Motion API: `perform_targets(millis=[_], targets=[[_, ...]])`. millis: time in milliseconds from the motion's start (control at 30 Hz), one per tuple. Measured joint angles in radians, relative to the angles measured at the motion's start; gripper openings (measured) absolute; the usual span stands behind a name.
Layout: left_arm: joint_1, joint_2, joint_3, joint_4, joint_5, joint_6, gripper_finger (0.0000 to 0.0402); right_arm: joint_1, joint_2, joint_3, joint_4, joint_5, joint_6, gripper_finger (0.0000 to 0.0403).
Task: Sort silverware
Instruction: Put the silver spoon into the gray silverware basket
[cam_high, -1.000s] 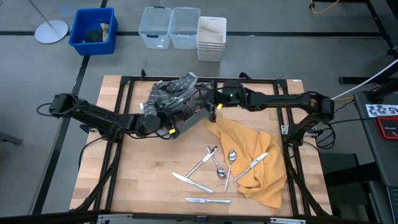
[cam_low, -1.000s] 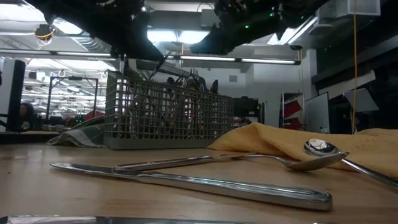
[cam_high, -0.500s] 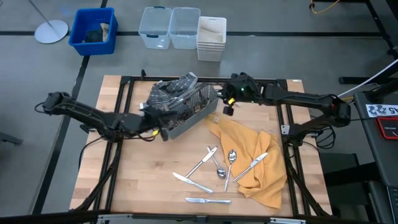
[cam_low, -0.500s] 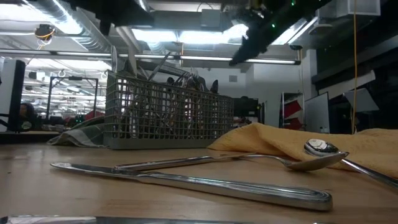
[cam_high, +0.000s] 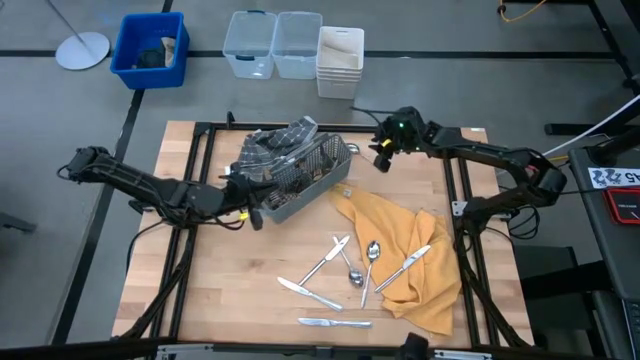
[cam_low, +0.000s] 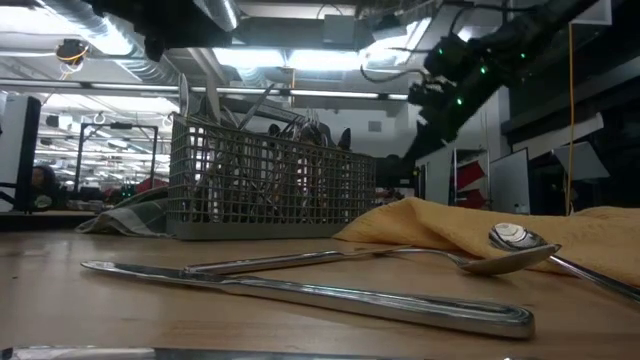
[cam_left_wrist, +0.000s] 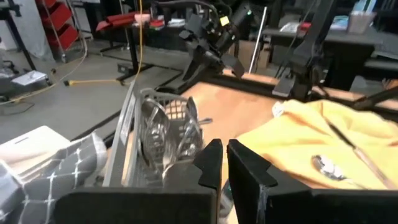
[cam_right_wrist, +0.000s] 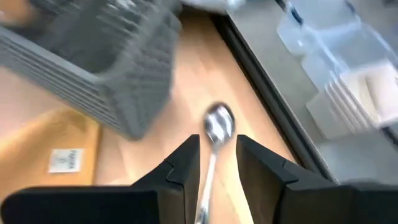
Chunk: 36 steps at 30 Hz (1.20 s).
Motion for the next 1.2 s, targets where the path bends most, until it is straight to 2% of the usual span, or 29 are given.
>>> perform_targets(millis=[167,633,1000,1200], targets=[[0.0,0.0,0.0,-0.037,-0.003,-0.029,0.0015,-0.039,0.028,-0.056,0.112,0.007,0.058,0.0108],[0.0,0.001,0.0,-0.062,-0.003,-0.031,0.0015,-0.044,0.296,-0.055,0.311,-0.027,0.111,0.0108],[0.0,0.001,0.0,-0.065,-0.003,-0.028,0.0015,-0.044,0.404,-0.053,0.391,-0.027,0.114,0.0108],[0.0,0.001,0.0,-0.066,-0.003,-0.028,0.0015,-0.044,0.47,0.009,0.388,-0.027,0.115,0.0108]])
